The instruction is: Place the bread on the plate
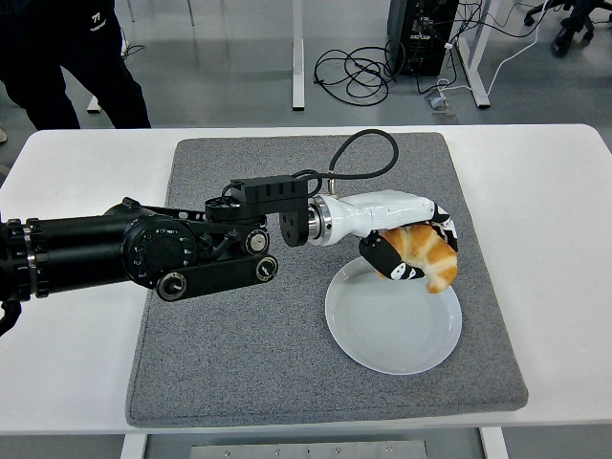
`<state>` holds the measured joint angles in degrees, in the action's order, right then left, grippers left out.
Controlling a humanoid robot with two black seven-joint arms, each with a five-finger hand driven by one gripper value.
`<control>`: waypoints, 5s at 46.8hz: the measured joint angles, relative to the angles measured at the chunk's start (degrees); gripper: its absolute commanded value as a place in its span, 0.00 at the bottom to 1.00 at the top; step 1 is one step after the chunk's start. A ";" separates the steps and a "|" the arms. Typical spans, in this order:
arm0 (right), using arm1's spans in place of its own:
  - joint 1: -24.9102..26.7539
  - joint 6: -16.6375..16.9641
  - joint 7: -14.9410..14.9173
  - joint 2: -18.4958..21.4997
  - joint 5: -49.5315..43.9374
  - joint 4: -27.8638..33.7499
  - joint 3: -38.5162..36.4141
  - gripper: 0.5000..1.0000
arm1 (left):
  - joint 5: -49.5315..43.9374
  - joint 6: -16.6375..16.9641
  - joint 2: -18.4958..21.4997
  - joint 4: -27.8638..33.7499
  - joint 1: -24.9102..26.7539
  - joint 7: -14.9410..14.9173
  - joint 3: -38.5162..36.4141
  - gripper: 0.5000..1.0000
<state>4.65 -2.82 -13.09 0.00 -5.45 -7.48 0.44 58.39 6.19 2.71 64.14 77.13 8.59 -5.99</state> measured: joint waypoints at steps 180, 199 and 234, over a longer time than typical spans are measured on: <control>-0.47 0.00 0.00 0.00 0.08 -0.16 0.01 1.00 | -19.91 6.91 6.06 -6.84 -13.93 2.22 18.15 0.92; -0.52 0.10 -0.01 0.00 0.08 -0.16 0.02 1.00 | -35.79 1.30 10.47 -12.20 -14.58 2.40 23.73 0.92; -0.52 0.10 -0.01 0.00 0.08 -0.16 0.01 1.00 | -41.74 -11.62 14.94 -15.11 -23.20 2.87 35.67 0.92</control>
<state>4.13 -2.72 -13.10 0.00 -5.36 -7.65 0.45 16.65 -5.43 17.66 49.04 53.93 11.46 29.69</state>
